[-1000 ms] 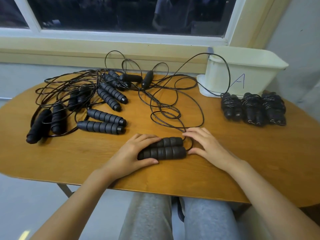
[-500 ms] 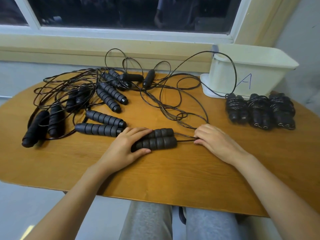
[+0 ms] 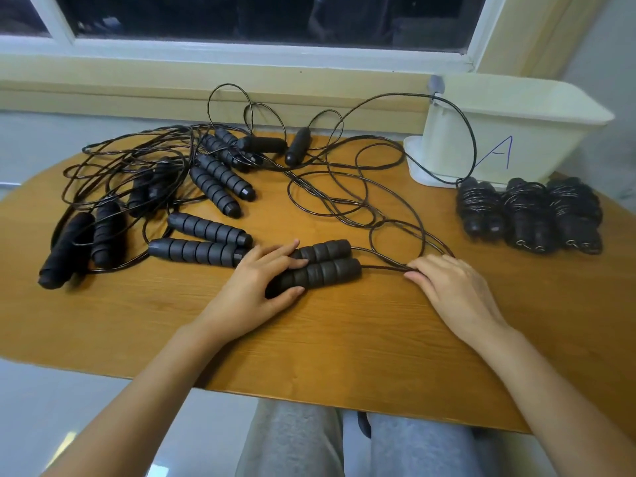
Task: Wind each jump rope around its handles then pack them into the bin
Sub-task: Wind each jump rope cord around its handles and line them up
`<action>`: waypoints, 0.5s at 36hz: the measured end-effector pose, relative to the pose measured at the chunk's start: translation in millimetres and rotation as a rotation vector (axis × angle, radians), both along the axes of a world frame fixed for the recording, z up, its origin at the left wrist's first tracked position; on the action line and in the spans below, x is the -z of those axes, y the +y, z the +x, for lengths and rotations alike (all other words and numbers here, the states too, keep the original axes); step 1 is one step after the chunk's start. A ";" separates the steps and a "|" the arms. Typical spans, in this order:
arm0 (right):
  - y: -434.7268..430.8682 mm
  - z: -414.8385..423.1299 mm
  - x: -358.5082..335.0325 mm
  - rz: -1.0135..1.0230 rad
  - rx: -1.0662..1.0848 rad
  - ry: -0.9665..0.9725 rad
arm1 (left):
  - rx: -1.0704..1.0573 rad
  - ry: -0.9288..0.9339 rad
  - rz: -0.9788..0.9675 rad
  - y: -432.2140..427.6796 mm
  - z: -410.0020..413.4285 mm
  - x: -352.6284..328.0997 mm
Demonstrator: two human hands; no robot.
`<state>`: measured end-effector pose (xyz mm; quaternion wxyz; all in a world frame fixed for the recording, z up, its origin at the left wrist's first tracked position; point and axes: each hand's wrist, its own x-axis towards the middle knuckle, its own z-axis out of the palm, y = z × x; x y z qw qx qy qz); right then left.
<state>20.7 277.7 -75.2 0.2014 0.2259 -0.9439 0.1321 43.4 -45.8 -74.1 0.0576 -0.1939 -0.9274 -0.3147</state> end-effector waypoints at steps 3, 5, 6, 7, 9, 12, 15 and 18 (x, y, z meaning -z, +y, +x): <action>3.1 -1.3 3.1 0.003 0.009 -0.009 | 0.014 -0.016 -0.010 -2.2 3.3 -0.3; 4.7 -2.9 2.8 -0.043 0.034 -0.025 | -0.007 -0.010 -0.004 1.8 2.8 -1.5; 5.6 -3.7 2.8 -0.062 0.044 -0.030 | -0.016 -0.015 0.007 4.7 1.8 -2.9; 6.3 -4.6 2.6 -0.071 0.055 -0.030 | -0.022 -0.021 0.016 7.9 0.3 -4.3; 8.2 -6.0 2.9 -0.075 0.085 -0.025 | -0.028 -0.017 0.001 14.8 -5.3 -6.9; 11.0 -7.5 4.2 -0.074 0.139 -0.017 | -0.043 0.004 -0.036 26.7 -15.7 -10.5; 12.4 -6.3 5.7 -0.040 0.164 0.009 | -0.070 0.030 -0.038 35.2 -21.4 -11.3; 11.2 -1.5 5.6 0.011 0.137 0.054 | -0.120 0.051 -0.043 38.0 -23.2 -9.6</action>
